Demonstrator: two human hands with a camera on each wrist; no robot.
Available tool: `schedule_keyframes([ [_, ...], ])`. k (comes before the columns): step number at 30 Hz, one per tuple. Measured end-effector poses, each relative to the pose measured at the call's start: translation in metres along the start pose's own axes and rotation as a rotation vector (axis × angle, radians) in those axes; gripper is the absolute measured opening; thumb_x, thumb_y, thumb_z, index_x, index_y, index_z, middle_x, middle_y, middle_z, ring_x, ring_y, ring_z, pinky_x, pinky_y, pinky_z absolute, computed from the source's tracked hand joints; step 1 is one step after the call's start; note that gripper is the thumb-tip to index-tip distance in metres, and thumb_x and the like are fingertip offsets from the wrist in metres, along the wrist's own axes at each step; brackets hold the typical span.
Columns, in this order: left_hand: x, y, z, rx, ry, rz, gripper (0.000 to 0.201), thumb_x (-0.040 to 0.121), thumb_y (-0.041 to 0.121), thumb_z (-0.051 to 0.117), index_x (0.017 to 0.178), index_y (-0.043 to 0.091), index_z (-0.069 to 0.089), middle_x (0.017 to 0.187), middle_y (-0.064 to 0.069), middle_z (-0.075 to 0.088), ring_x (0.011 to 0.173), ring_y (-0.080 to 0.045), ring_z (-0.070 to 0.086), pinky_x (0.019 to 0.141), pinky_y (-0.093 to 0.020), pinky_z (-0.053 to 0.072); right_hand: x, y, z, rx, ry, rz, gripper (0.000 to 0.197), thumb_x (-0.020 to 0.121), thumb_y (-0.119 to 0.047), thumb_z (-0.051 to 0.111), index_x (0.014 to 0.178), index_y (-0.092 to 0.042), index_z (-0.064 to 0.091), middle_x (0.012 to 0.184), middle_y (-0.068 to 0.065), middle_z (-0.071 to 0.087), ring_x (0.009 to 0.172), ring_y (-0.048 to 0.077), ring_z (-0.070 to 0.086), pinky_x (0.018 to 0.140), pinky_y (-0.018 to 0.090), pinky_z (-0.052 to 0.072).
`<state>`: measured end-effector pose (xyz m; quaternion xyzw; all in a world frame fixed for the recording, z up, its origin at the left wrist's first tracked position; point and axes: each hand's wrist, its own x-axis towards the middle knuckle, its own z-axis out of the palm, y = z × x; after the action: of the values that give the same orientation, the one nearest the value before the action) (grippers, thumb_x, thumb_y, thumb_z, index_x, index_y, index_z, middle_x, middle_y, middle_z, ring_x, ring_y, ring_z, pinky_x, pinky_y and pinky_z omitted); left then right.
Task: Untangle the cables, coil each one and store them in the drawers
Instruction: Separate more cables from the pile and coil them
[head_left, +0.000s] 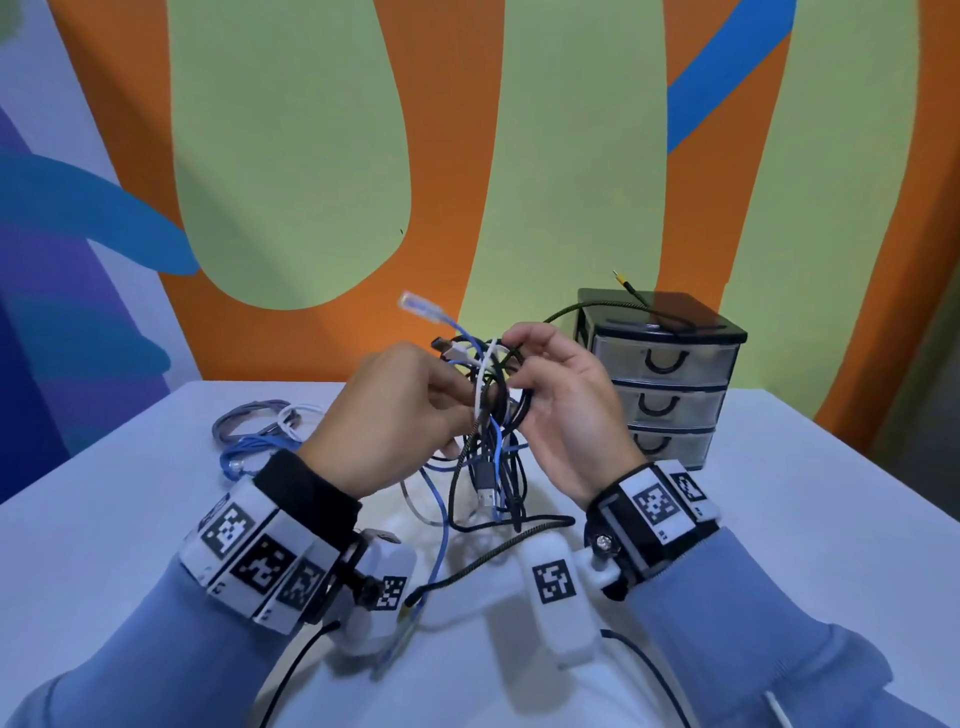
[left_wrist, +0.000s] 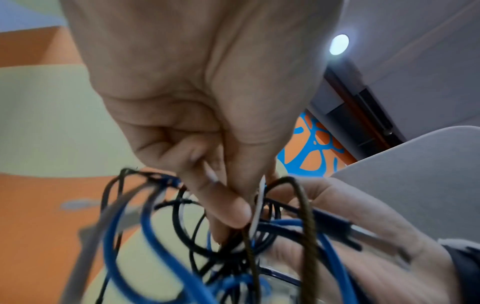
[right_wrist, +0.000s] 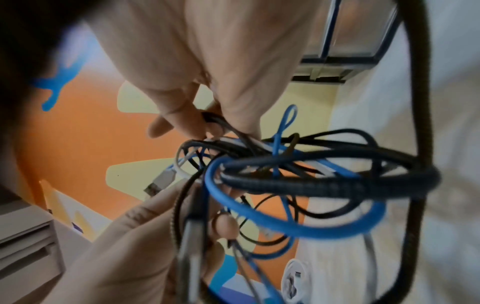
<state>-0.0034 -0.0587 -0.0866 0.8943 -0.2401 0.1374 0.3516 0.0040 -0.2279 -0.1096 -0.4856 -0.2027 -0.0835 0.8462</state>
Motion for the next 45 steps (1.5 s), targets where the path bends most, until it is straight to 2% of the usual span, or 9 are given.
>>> schedule_keyframes([
  [9,0.016,-0.009,-0.005,-0.527,0.3,-0.192,0.02,0.098,0.004,0.064,0.079,0.012,0.065,0.057,0.001,0.061,0.051,-0.017,0.044,0.05,-0.028,0.036,0.006,0.0,-0.003,-0.315,0.236,-0.085,0.054,0.059,0.009,0.056,0.096,-0.027,0.073,0.1,0.01,0.058,0.081,0.027,0.052,0.074,0.053,0.05],
  [14,0.02,-0.016,-0.022,-0.788,0.556,-0.187,0.009,0.11,0.008,0.053,0.102,0.012,0.056,0.063,-0.001,0.071,0.052,-0.011,0.055,0.055,-0.026,0.059,0.009,-0.003,-0.017,-0.334,0.298,-0.024,0.079,0.075,0.026,0.046,0.119,-0.036,0.068,0.114,0.01,0.056,0.075,0.016,0.059,0.068,0.033,0.051],
  [20,0.016,-0.013,-0.029,-0.869,0.69,-0.064,0.004,0.112,0.009,0.048,0.113,0.012,0.051,0.07,-0.006,0.068,0.049,-0.015,0.059,0.051,-0.029,0.058,0.004,0.004,-0.018,-0.47,0.218,0.285,0.054,0.093,0.013,0.055,0.128,-0.027,0.064,0.086,0.009,0.057,0.078,0.026,0.059,0.077,0.04,0.049],
  [24,0.015,-0.01,-0.022,-0.801,0.605,-0.015,0.003,0.112,0.011,0.05,0.114,0.012,0.051,0.074,-0.009,0.066,0.05,-0.014,0.057,0.047,-0.022,0.05,0.006,0.007,-0.03,-0.906,0.26,0.312,0.07,0.081,-0.021,0.077,0.137,-0.051,0.047,0.137,0.007,0.042,0.117,0.028,0.053,0.099,0.041,0.05],
  [28,0.013,-0.01,-0.019,-0.776,0.601,0.004,0.005,0.112,0.012,0.051,0.116,0.01,0.052,0.075,-0.01,0.066,0.05,-0.014,0.057,0.047,-0.022,0.048,0.002,-0.008,-0.015,-1.003,0.257,0.04,0.067,0.085,-0.018,0.078,0.139,-0.049,0.053,0.147,-0.003,0.035,0.14,0.02,0.039,0.117,0.044,0.039],
  [32,0.015,-0.013,-0.016,-0.771,0.589,-0.017,0.004,0.111,0.014,0.053,0.115,0.013,0.054,0.07,-0.004,0.066,0.048,-0.015,0.055,0.048,-0.026,0.048,-0.006,-0.02,0.005,-0.79,0.09,-0.31,0.023,0.092,-0.003,0.071,0.099,-0.024,0.077,0.107,-0.008,0.075,0.108,0.01,0.068,0.101,0.047,0.054],
  [37,0.013,-0.005,-0.012,-0.743,0.483,0.07,0.008,0.109,0.016,0.058,0.113,0.008,0.059,0.062,-0.005,0.058,0.043,-0.015,0.042,0.045,-0.023,0.039,-0.014,-0.003,0.016,-0.922,-0.31,-0.101,0.018,0.093,-0.018,0.079,0.11,-0.021,0.074,0.102,-0.005,0.077,0.101,0.011,0.071,0.096,0.031,0.055],
  [41,0.015,-0.006,-0.017,-0.84,0.526,-0.019,0.013,0.11,0.021,0.058,0.099,0.013,0.06,0.06,0.004,0.045,0.05,-0.01,0.035,0.044,-0.022,0.031,-0.006,-0.002,0.009,-0.876,-0.185,-0.045,0.018,0.105,-0.017,0.059,0.099,-0.026,0.074,0.065,0.011,0.067,0.063,0.024,0.058,0.065,0.036,0.043],
  [45,0.017,-0.013,-0.028,-1.038,0.576,-0.114,0.032,0.109,0.035,0.059,0.082,0.021,0.05,0.062,0.006,0.035,0.051,-0.01,0.023,0.045,-0.023,0.02,0.002,-0.009,0.003,-0.702,0.102,0.021,0.028,0.106,-0.007,0.045,0.083,-0.009,0.06,0.039,0.001,0.041,0.043,0.018,0.047,0.065,0.036,0.045],
])
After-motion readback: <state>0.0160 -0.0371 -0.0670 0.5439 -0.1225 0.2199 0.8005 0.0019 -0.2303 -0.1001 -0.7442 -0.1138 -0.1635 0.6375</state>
